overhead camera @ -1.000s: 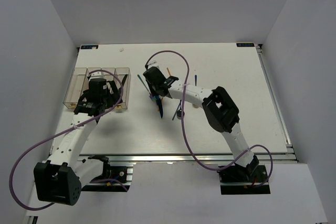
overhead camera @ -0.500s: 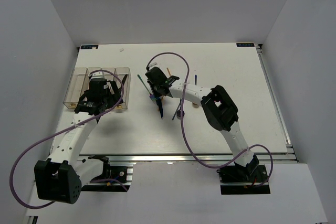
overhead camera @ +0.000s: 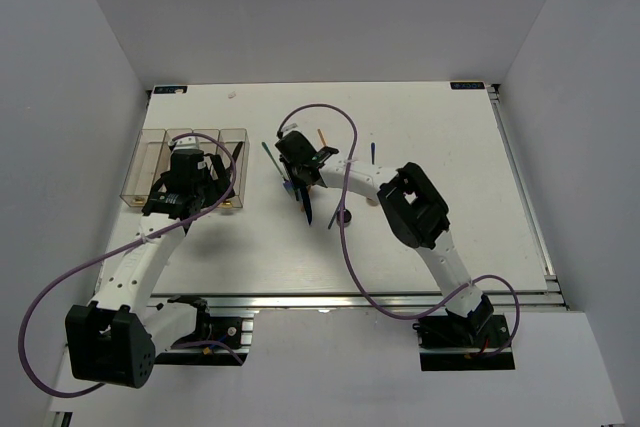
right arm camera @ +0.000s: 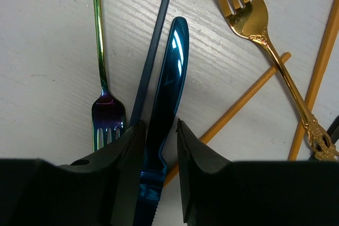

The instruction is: Sort the eating utensils into containers

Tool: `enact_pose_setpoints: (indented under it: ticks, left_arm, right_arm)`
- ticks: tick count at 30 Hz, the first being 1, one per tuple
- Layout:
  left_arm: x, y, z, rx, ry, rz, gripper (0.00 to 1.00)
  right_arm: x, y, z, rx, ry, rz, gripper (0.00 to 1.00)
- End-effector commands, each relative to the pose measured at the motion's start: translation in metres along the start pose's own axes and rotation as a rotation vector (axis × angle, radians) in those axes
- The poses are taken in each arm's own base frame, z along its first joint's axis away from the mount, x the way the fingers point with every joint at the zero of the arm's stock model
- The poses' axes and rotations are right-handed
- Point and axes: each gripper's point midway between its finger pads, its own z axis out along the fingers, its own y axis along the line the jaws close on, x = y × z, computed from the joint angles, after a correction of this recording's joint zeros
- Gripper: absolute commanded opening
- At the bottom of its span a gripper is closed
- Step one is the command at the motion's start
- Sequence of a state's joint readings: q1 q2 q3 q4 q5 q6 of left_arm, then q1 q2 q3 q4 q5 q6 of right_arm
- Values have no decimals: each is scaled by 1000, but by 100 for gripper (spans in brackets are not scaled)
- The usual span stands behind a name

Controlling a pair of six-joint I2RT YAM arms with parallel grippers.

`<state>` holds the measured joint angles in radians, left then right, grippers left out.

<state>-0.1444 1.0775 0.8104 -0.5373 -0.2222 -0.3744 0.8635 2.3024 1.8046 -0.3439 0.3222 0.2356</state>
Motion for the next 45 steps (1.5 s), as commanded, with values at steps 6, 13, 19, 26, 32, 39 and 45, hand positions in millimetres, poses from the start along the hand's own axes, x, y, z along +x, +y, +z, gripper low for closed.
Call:
enact_pose_setpoints:
  ticks: [6, 13, 19, 26, 32, 39, 45]
  left_arm:
    - [-8, -5, -2, 22, -21, 5, 98]
    - [-9, -5, -2, 19, -22, 4, 98]
    - [-9, -4, -2, 17, -25, 4, 98]
    - [-9, -5, -2, 20, -25, 4, 98]
    - [-9, -6, -3, 25, -25, 6, 98]
    - [-9, -6, -4, 30, -26, 5, 98]
    - [-10, -7, -4, 32, -27, 6, 98]
  right_arm:
    - [7, 0, 0, 13, 51, 28, 36]
    - [28, -2, -4, 16, 144, 41, 37]
    - [40, -2, 9, 1, 244, 20, 37]
    - [52, -16, 13, 26, 327, 46, 37]
    - [65, -22, 13, 53, 404, 33, 35]
    - [83, -29, 12, 89, 464, 17, 27]
    - [97, -35, 11, 131, 496, 15, 12]
